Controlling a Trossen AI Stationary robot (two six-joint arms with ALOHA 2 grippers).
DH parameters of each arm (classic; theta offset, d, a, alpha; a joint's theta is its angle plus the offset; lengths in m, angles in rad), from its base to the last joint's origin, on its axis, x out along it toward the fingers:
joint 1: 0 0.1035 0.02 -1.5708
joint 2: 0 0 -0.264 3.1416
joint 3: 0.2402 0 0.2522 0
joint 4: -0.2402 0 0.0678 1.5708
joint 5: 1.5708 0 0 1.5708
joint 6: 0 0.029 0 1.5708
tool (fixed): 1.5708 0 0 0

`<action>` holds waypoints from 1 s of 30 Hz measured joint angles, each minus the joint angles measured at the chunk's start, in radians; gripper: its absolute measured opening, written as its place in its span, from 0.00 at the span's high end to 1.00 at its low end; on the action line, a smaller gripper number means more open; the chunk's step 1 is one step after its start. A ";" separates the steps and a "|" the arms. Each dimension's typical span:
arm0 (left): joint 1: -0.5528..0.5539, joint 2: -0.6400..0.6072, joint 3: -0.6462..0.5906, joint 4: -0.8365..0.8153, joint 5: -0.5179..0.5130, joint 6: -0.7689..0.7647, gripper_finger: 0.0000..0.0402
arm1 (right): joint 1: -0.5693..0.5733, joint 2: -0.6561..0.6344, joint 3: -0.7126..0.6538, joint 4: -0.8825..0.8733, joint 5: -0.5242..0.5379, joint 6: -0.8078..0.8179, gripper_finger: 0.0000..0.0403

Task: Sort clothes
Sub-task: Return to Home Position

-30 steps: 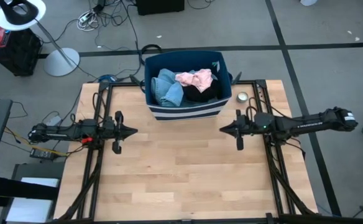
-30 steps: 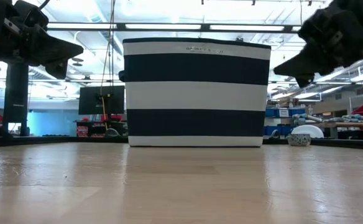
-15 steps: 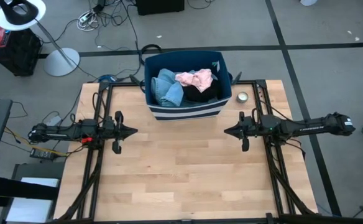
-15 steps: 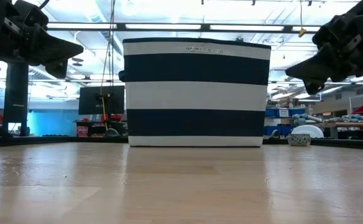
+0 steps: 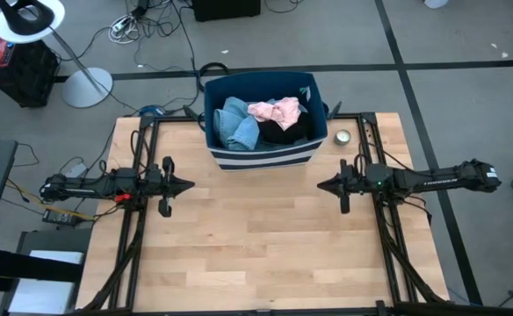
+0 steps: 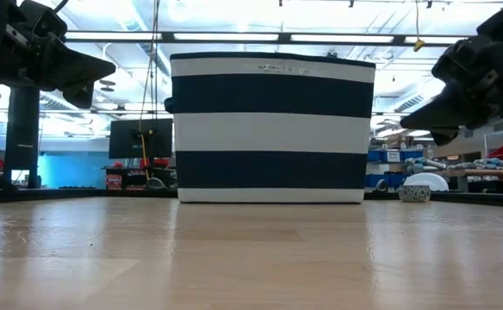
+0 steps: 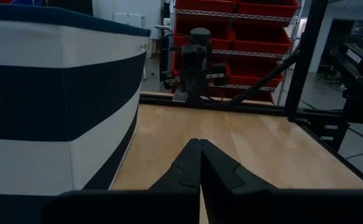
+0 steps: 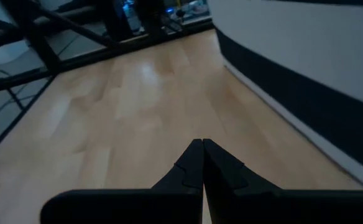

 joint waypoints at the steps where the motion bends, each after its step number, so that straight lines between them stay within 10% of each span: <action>1: 0.000 0.000 0.000 0.000 0.000 0.000 0.99 | 0.000 0.000 0.000 -0.004 -0.010 0.004 0.99; 30: 0.000 0.000 0.000 0.000 0.000 0.000 0.99 | 0.000 0.000 0.000 -0.052 0.194 -0.120 0.95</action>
